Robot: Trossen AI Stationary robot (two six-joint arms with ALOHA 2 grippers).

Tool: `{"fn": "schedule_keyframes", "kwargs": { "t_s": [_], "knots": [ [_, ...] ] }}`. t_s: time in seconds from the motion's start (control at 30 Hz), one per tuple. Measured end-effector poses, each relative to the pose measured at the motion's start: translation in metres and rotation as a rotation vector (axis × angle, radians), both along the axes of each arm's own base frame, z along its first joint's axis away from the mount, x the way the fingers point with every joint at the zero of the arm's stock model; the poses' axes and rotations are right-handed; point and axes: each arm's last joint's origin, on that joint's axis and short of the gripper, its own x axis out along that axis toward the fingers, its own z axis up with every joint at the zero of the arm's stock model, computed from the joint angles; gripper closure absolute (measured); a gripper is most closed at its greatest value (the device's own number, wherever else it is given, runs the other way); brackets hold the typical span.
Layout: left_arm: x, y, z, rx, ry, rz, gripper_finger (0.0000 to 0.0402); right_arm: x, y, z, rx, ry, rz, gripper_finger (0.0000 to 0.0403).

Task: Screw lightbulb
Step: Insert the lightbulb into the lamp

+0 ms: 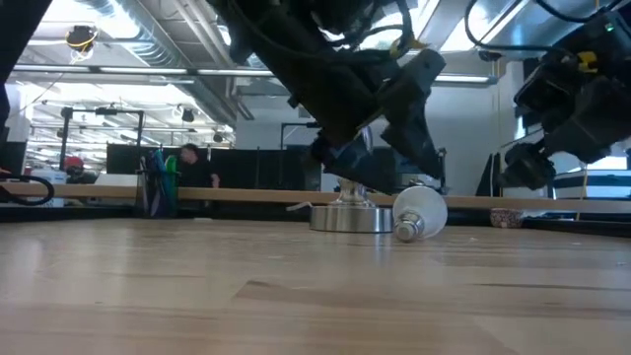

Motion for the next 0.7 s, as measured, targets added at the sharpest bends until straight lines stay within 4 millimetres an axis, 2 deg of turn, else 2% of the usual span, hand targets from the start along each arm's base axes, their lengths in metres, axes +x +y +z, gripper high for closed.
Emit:
{"fn": "schedule_keyframes", "kwargs": {
  "t_s": [0.1, 0.27, 0.4, 0.7],
  "knots": [
    [0.001, 0.001, -0.009, -0.016, 0.018, 0.021, 0.0108, 0.007, -0.001, 0.004, -0.025, -0.059, -0.051, 0.0023],
    [0.007, 0.009, -0.023, -0.020, 0.006, 0.051, 0.0108, 0.015, -0.007, -0.002, -0.152, -0.006, -0.213, 0.0023],
    [0.008, 0.017, -0.039, 0.001, 0.050, 0.061, 0.0108, 0.020, -0.007, -0.011, -0.188, 0.037, -0.201, 0.0023],
    [0.010, 0.021, -0.045, 0.114, 0.096, -0.024, 0.0108, 0.030, -0.005, -0.028, -0.178, 0.081, -0.125, 0.0023]
  ]
}}
